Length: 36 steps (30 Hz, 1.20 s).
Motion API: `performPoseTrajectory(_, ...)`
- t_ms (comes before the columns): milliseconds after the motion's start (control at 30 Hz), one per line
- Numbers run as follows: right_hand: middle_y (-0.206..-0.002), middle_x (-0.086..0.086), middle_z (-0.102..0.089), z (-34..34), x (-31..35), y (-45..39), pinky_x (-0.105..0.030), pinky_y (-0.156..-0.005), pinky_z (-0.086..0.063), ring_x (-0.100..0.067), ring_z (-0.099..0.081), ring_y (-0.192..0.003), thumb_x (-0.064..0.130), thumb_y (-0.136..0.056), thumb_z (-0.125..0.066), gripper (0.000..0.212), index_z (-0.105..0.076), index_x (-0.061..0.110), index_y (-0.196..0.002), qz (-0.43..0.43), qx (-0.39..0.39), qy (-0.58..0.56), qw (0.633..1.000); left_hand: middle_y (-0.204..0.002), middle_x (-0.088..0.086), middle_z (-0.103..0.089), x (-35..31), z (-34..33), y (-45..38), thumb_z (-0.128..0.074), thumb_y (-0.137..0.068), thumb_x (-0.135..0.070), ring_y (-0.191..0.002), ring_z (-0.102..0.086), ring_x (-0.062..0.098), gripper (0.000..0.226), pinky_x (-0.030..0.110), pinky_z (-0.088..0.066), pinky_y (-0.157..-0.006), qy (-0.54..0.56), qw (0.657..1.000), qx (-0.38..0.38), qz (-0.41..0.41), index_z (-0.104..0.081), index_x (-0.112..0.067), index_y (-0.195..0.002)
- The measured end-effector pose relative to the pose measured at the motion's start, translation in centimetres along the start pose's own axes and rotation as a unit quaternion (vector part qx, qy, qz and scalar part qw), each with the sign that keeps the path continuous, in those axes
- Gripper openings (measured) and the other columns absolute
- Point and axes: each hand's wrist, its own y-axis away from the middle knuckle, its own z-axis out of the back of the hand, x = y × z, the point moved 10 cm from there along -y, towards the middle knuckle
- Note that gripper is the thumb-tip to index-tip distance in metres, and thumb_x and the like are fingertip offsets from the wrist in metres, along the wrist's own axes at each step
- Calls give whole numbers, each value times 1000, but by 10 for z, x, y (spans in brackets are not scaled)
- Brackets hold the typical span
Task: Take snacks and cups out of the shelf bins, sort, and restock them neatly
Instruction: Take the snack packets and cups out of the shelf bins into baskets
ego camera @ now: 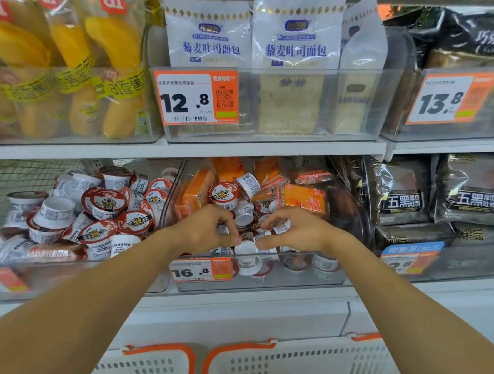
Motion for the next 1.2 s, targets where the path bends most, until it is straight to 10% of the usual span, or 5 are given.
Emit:
performPoseTrajectory(200,-139,6,-50,-18,2,-3,-40,-81,-61,-21,-51,-125,44,-69,-90,62,-66,28,-124,-68,64,-43,995,-137,-10,-51,15,-6,17,-63,-88,-60,-124,-50,15,35,37,-41,-109,-119,982,120,83,-54,-45,-118)
performPoseTrajectory(433,-135,2,-58,-29,10,-8,-39,-67,-64,-20,-66,-102,51,-70,-87,72,-68,14,-128,-95,88,19,991,-153,-2,-42,4,6,25,-61,-91,-56,-136,-43,21,60,34,-37,-112,-211,960,154,100,-47,-32,-144)
performPoseTrajectory(800,-106,6,-61,-26,-5,4,-41,-69,-63,-16,-65,-89,11,-75,-87,51,-69,12,-122,-154,78,-205,964,-143,-9,-50,5,13,27,-74,-85,-46,-131,-46,14,53,32,-37,-112,-99,990,71,74,-59,-29,-133)
performPoseTrajectory(933,-107,-14,-75,-40,5,6,-51,-79,-62,-27,-74,-93,2,-85,-74,37,-66,7,-121,-149,144,-372,905,-119,-6,-66,3,9,28,-80,-81,-29,-113,-62,13,42,19,-51,-91,123,988,18,96,-62,-26,-120)
performPoseTrajectory(1200,-100,-4,-78,-52,12,2,-36,-77,-62,-17,-75,-87,1,-92,-65,24,-66,14,-113,-120,181,-362,907,-132,-9,-56,8,-7,21,-93,-65,-34,-123,-51,16,96,32,-43,-107,131,976,55,166,-37,-32,-143)
